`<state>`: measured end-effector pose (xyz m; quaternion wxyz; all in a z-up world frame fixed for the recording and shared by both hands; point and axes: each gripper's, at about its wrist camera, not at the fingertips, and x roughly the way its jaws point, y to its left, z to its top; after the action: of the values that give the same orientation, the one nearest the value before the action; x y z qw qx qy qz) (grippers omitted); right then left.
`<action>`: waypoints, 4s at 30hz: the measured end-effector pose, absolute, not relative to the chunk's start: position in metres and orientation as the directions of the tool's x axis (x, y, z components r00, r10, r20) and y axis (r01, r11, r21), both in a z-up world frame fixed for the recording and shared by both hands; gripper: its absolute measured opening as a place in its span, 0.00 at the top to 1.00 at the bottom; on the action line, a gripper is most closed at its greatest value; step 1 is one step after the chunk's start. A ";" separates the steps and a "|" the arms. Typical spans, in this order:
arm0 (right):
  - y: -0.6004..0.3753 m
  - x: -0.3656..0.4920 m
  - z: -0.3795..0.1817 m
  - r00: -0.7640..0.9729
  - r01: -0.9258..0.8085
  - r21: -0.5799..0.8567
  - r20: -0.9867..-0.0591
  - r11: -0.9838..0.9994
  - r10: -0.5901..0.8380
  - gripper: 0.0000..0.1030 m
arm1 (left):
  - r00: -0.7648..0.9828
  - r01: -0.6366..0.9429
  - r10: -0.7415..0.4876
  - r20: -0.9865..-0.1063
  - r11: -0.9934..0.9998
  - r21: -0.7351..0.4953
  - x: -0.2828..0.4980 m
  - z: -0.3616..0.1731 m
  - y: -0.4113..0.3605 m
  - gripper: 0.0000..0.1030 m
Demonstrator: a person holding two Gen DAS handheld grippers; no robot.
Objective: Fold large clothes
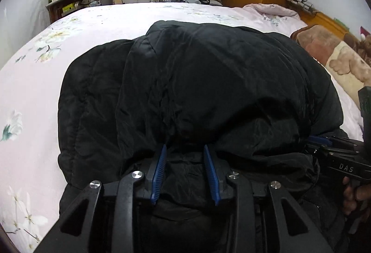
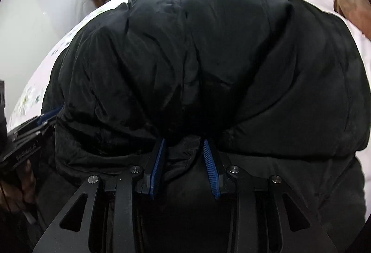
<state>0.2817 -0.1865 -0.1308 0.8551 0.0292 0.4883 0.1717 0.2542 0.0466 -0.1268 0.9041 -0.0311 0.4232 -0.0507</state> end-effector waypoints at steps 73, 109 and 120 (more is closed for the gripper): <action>-0.157 0.297 -0.118 0.500 -0.291 0.112 -0.829 0.950 0.251 0.78 | 0.625 0.092 -0.136 -0.769 0.991 -0.100 0.240 -0.124 0.017 0.63; -0.356 0.107 -0.066 0.546 0.044 0.213 -0.823 0.976 0.155 0.45 | 0.532 -0.179 -0.016 -0.847 0.975 -0.131 0.041 -0.113 0.117 0.38; -0.368 0.111 -0.103 0.378 0.049 0.363 -0.869 0.930 0.319 0.42 | 0.479 -0.107 -0.126 -0.869 0.974 -0.201 0.036 -0.136 0.094 0.33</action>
<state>0.1113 -0.3682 -0.1032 0.8132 0.1669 0.5513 0.0830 0.0357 0.0939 -0.1363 0.8523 -0.1142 0.5103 -0.0058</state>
